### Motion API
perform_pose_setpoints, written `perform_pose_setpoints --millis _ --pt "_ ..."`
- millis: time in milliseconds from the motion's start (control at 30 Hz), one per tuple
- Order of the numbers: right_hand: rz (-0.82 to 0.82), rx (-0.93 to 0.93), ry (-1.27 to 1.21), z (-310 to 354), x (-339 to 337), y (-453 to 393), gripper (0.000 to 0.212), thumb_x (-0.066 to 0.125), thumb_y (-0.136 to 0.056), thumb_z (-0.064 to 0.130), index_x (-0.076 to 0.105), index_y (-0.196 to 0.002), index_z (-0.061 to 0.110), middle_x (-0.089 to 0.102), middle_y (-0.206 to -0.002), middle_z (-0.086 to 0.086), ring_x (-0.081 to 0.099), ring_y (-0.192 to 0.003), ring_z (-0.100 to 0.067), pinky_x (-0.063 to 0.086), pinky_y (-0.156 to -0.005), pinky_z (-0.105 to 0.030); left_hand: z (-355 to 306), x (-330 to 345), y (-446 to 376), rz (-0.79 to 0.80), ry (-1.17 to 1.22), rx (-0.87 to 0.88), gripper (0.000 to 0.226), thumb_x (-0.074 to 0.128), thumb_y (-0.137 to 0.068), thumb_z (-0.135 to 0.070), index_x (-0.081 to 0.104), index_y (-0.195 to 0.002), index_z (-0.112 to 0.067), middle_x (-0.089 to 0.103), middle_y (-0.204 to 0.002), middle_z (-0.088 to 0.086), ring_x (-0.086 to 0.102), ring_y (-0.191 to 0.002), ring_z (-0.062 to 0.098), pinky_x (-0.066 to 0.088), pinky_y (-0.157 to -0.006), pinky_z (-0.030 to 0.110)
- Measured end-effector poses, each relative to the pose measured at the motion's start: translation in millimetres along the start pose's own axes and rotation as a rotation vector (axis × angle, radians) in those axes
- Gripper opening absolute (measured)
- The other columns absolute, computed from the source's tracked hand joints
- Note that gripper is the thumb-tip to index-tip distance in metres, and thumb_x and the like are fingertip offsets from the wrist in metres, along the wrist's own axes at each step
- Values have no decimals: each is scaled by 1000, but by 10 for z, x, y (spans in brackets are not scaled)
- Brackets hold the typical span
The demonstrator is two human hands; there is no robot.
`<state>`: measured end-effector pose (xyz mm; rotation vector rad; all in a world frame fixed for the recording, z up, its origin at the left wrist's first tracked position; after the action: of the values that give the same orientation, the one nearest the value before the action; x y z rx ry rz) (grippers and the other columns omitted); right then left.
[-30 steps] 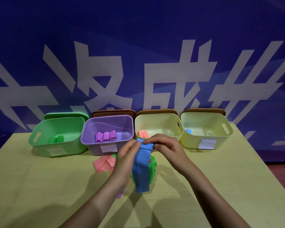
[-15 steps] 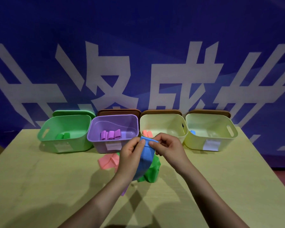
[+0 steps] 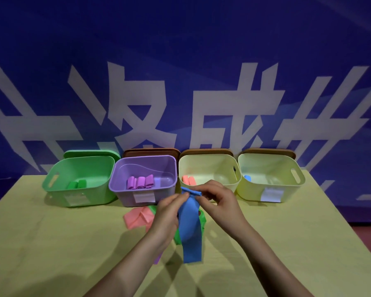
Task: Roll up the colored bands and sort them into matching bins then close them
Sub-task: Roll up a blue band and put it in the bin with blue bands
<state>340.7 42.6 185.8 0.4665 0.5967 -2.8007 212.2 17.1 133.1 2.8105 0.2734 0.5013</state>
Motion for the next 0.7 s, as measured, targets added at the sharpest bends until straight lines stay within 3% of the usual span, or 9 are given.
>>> perform_pose_setpoints --millis 100,200,300,367,467,533,600,700 --pt "10 -56 55 38 -44 44 27 63 -84 -4 76 -98 16 61 -86 -1 59 -78 -7 45 -69 -12 7 30 48 68 87 -69 30 41 -96 -14 67 -93 -1 70 -85 16 66 -76 23 51 -70 31" --pt "46 -143 137 84 -40 86 29 60 -83 -3 76 -99 15 59 -88 1 59 -81 -6 44 -74 -15 -11 18 87 71 110 -66 30 43 -98 -20 66 -99 -1 69 -95 18 65 -85 24 49 -79 34" --pt "83 -173 125 145 -42 109 33 56 -80 -4 75 -101 14 59 -90 -1 59 -84 -9 46 -76 -19 -11 -5 131 71 16 -8 23 45 -97 -9 67 -95 -3 69 -89 17 65 -79 23 50 -67 29" --pt "106 -98 8 143 -41 126 32 54 -82 2 74 -104 13 60 -93 -1 59 -88 -9 46 -79 -18 -13 -17 168 69 -20 7 22 45 -97 -8 67 -95 -6 70 -85 14 64 -76 23 49 -63 29" --pt "40 91 -175 44 -56 165 27 58 -87 21 72 -109 14 63 -89 8 60 -88 -10 49 -83 -27 -53 -36 190 19 -109 87 27 46 -98 -8 70 -89 -15 73 -85 6 65 -83 24 47 -75 36" --pt "-9 184 -199 -48 -62 196 21 65 -88 15 72 -108 14 67 -88 7 62 -82 -8 50 -80 -29 -89 0 209 9 -249 146 28 46 -98 -9 70 -88 -17 73 -92 7 64 -91 23 47 -83 38" --pt "-25 216 -168 -106 -52 229 18 69 -85 10 74 -102 15 69 -89 -3 65 -79 -11 51 -77 -30 -75 48 225 20 -383 188 23 44 -99 -10 67 -94 -10 69 -96 14 61 -88 18 44 -79 32" --pt "-66 197 -132 -140 -69 275 15 68 -80 22 76 -93 21 69 -87 -8 66 -84 -21 55 -77 -39 -46 86 221 9 -454 231 22 42 -99 -10 60 -99 2 63 -95 25 54 -84 18 39 -74 30"
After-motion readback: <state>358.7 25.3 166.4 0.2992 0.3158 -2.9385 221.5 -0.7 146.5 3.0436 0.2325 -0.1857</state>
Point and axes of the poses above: each hand's wrist, its own y-axis away from the middle knuckle, its own x-axis out of the palm, z = x × y, the point moved 7 cm from there along -y, towards the middle knuckle
